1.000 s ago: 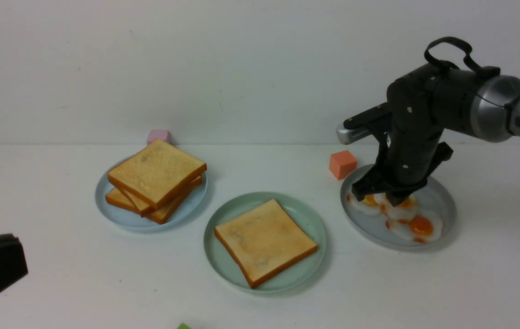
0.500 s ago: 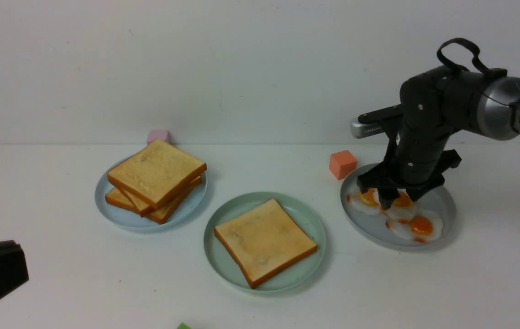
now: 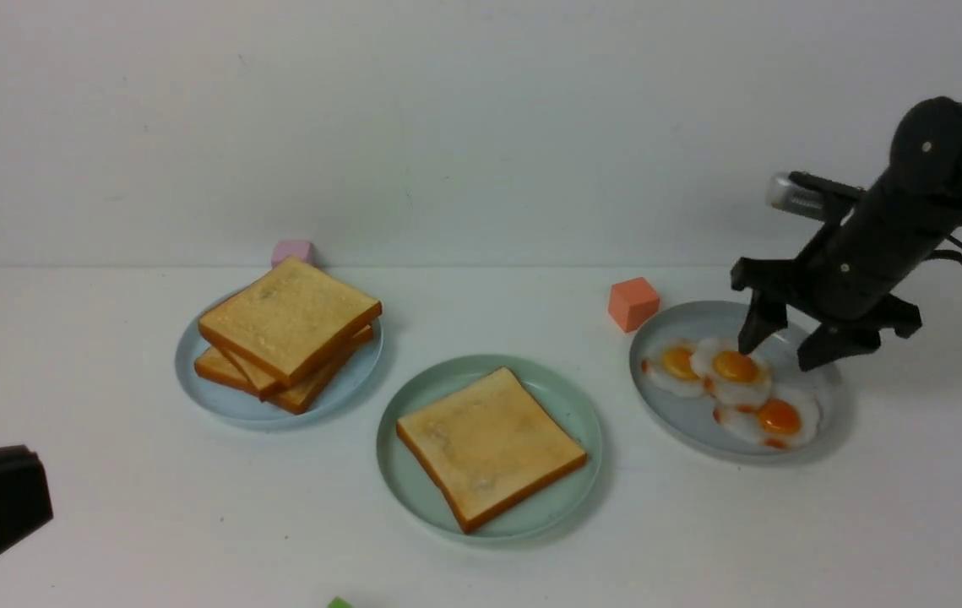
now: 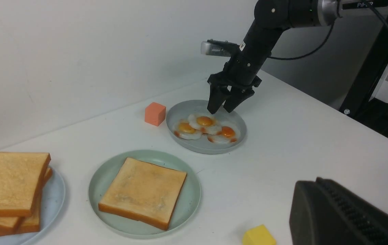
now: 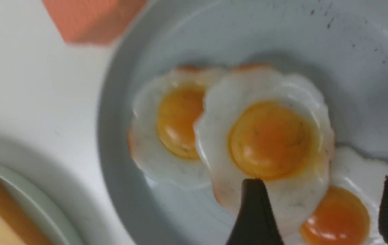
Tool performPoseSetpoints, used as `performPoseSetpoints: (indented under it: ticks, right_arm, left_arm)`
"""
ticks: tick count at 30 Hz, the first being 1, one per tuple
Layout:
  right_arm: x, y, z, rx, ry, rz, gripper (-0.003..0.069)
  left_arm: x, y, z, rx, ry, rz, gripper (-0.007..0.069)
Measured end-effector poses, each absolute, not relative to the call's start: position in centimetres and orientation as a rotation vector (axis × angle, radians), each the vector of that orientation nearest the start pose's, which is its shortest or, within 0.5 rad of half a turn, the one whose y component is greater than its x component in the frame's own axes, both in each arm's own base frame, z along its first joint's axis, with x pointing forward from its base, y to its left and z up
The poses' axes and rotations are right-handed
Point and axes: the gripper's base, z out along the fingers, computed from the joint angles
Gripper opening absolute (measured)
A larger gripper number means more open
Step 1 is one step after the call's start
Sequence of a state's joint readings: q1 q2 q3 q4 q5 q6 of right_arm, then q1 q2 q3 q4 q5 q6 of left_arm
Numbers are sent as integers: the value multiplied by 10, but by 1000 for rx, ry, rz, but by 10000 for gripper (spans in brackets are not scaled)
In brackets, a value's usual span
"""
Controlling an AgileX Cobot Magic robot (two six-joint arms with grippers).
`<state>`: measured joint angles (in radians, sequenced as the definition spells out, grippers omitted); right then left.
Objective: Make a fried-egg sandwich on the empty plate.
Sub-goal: Use the right arm to grab a fried egg
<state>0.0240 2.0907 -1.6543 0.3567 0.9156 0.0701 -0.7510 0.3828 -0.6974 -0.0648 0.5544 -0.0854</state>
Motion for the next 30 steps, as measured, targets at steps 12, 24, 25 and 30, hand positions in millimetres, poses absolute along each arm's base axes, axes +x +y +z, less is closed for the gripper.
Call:
performPoseSetpoints:
  ticks: [12,24,25,30]
  right_arm:
    - [462,29,165,462,2744,615,621]
    - [463,31,162,420,2748,640,565]
    - [463,31,162,419,2748,642,563]
    - [462,31,162,416,2757,647,563]
  left_arm:
    - [45,-46,369,557,1682,-683,4]
    - [45,-46,369,557,1682,-683,4]
    - [45,-46,369,557,1682,-683,4]
    - [45,-46,369,557,1681,-683,4]
